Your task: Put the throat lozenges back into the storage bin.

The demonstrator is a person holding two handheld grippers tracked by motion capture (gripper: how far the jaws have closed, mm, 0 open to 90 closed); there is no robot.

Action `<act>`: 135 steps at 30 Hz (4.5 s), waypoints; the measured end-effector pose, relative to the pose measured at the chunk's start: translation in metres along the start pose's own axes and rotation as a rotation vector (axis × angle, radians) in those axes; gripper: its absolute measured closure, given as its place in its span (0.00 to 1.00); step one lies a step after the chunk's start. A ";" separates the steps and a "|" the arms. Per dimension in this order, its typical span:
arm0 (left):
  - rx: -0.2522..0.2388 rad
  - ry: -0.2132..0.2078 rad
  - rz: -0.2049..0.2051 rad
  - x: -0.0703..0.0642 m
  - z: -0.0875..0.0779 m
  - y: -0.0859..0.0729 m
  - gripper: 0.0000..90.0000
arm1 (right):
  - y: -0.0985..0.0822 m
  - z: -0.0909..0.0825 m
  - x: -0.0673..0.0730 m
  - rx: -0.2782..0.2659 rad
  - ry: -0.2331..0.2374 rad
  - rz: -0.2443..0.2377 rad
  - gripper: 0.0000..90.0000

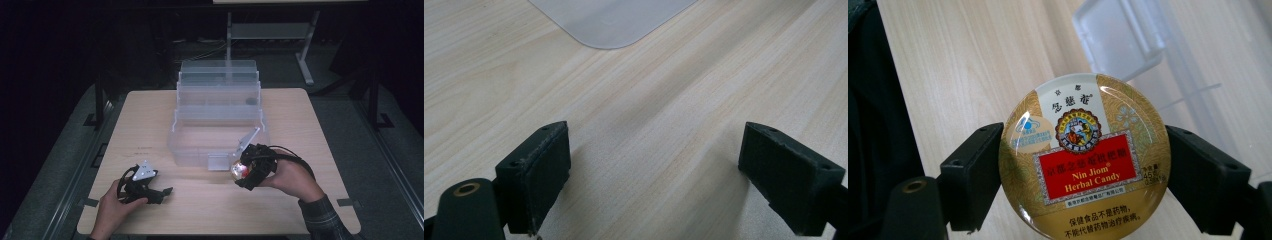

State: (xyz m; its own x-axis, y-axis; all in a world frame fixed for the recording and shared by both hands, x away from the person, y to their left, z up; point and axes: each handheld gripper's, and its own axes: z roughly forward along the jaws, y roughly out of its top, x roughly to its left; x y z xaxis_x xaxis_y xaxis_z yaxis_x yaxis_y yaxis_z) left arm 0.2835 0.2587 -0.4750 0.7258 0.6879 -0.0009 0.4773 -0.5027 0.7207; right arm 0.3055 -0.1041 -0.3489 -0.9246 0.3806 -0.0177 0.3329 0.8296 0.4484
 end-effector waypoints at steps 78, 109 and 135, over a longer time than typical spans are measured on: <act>0.005 0.000 0.007 0.000 0.000 0.000 0.14 | 0.007 0.009 -0.112 0.056 -0.143 0.294 0.22; 0.005 0.000 0.007 0.000 0.000 0.000 0.14 | 0.004 0.001 -0.108 0.043 -0.137 0.275 0.20; 0.003 0.001 0.006 0.000 0.000 0.000 0.14 | -0.036 -0.030 -0.098 -0.006 -0.172 0.321 0.16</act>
State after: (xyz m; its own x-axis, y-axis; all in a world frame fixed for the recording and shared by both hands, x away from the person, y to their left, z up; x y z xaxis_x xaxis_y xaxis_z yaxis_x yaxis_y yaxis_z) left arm 0.2837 0.2590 -0.4749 0.7283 0.6852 0.0046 0.4738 -0.5085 0.7190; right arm 0.3782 -0.1838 -0.3362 -0.7284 0.6847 -0.0251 0.5993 0.6545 0.4610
